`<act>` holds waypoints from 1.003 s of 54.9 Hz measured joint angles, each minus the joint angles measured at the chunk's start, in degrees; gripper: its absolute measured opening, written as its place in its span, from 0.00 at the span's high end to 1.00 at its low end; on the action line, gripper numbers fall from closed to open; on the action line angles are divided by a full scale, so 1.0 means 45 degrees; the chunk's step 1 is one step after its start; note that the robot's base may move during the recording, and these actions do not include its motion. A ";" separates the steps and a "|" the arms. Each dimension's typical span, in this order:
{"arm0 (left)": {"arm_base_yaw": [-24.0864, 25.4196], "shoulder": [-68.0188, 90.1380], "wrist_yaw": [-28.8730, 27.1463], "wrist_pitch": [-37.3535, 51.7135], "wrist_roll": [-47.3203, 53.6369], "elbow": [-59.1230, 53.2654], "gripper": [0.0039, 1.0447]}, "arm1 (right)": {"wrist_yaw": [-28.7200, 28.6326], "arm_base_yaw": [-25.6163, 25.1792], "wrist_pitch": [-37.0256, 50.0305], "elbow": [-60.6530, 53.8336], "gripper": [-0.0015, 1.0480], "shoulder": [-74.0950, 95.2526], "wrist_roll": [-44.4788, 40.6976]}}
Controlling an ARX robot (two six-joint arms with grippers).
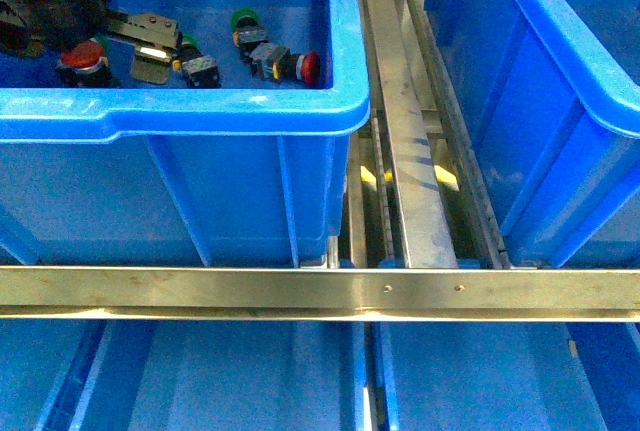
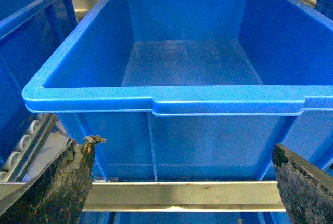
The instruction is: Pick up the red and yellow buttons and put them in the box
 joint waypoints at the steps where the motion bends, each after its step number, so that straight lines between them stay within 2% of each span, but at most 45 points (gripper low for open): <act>1: -0.0005 0.0010 -0.0005 0.0000 -0.0015 0.0019 0.07 | 0.0005 0.0000 0.0000 0.0000 0.06 0.0000 -0.0005; 5: -0.0034 0.0092 -0.0015 -0.0078 -0.0068 0.0185 0.08 | 0.0000 0.0000 0.0000 0.0000 0.06 0.0000 0.0000; 19: -0.0107 0.0408 -0.0102 -0.0277 -0.0403 0.0690 0.60 | 0.0005 0.0000 0.0000 0.0000 0.06 0.0000 0.0000; 22: -0.0117 0.0423 -0.0194 -0.0282 -0.0427 0.0690 0.65 | 0.0000 0.0000 0.0000 0.0000 0.06 0.0000 0.0000; 48: -0.0214 0.0418 -0.0243 -0.0272 -0.0845 0.0714 0.67 | 0.0005 0.0000 0.0000 0.0000 0.06 0.0000 0.0000; 55: -0.0277 0.0277 0.0588 0.0515 -0.1778 0.0699 0.67 | 0.0000 0.0000 0.0000 0.0000 0.06 0.0000 0.0000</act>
